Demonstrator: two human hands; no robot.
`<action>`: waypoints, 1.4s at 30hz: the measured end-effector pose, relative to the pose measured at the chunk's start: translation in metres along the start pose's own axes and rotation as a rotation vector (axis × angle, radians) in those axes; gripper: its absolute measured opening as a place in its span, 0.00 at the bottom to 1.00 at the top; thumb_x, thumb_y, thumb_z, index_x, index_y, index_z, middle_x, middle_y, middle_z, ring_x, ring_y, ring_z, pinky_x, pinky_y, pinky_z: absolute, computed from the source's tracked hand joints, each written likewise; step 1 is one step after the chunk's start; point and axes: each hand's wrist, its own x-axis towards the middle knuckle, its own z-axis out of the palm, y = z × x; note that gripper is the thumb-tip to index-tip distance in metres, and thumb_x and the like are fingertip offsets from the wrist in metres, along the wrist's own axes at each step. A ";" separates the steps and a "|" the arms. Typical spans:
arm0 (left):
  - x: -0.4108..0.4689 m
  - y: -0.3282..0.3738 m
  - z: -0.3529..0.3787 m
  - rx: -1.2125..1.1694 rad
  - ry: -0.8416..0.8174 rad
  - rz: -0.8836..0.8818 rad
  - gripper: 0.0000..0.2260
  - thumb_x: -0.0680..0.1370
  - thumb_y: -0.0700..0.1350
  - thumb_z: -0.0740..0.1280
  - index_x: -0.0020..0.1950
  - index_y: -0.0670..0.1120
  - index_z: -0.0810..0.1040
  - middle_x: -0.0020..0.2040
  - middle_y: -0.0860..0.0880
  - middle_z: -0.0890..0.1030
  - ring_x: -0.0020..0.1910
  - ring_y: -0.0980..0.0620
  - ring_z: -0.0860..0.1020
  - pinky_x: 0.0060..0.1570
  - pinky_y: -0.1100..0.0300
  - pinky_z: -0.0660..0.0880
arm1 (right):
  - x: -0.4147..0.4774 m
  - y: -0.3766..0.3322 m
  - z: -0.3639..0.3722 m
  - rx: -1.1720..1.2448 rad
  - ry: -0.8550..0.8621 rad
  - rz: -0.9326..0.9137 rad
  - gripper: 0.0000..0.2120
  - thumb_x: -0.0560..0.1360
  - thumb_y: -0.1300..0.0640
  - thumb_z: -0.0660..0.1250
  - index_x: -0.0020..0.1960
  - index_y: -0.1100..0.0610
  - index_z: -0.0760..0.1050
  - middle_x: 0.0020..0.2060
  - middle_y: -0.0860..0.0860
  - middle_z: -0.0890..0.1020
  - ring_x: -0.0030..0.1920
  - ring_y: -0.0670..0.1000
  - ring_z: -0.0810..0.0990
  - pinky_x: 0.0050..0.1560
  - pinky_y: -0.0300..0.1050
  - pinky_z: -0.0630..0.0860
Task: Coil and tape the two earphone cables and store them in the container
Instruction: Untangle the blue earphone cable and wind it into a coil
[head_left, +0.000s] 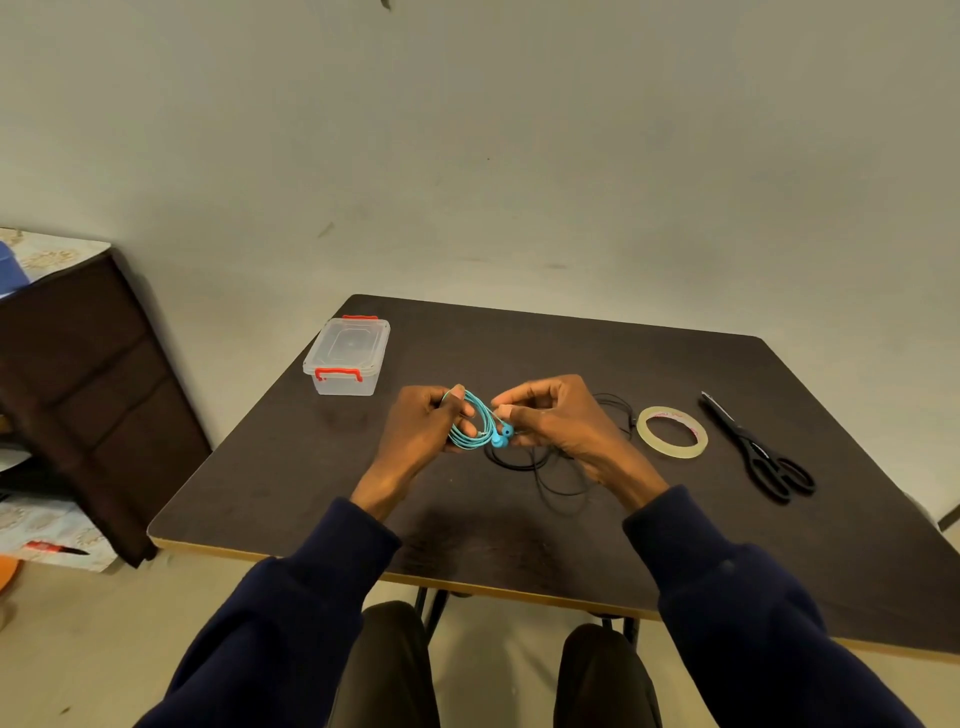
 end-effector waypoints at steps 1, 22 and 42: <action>0.000 0.000 0.000 0.007 0.005 0.010 0.15 0.83 0.48 0.61 0.47 0.41 0.82 0.38 0.45 0.85 0.37 0.55 0.85 0.37 0.63 0.81 | 0.000 -0.001 0.000 0.000 -0.012 0.023 0.09 0.76 0.61 0.73 0.56 0.62 0.82 0.47 0.56 0.87 0.47 0.54 0.87 0.46 0.46 0.85; 0.007 0.000 0.009 0.280 0.048 0.214 0.14 0.83 0.48 0.62 0.44 0.44 0.81 0.39 0.48 0.83 0.39 0.55 0.83 0.39 0.60 0.80 | -0.006 0.004 0.032 -0.432 0.331 -0.295 0.12 0.68 0.55 0.80 0.52 0.54 0.86 0.46 0.49 0.85 0.43 0.44 0.83 0.45 0.37 0.81; 0.005 -0.005 0.012 0.035 -0.005 0.162 0.11 0.82 0.49 0.64 0.55 0.42 0.79 0.48 0.47 0.84 0.42 0.56 0.85 0.36 0.63 0.81 | -0.002 0.018 0.034 -0.567 0.415 -0.475 0.09 0.69 0.63 0.80 0.48 0.59 0.84 0.46 0.52 0.83 0.44 0.48 0.82 0.45 0.41 0.83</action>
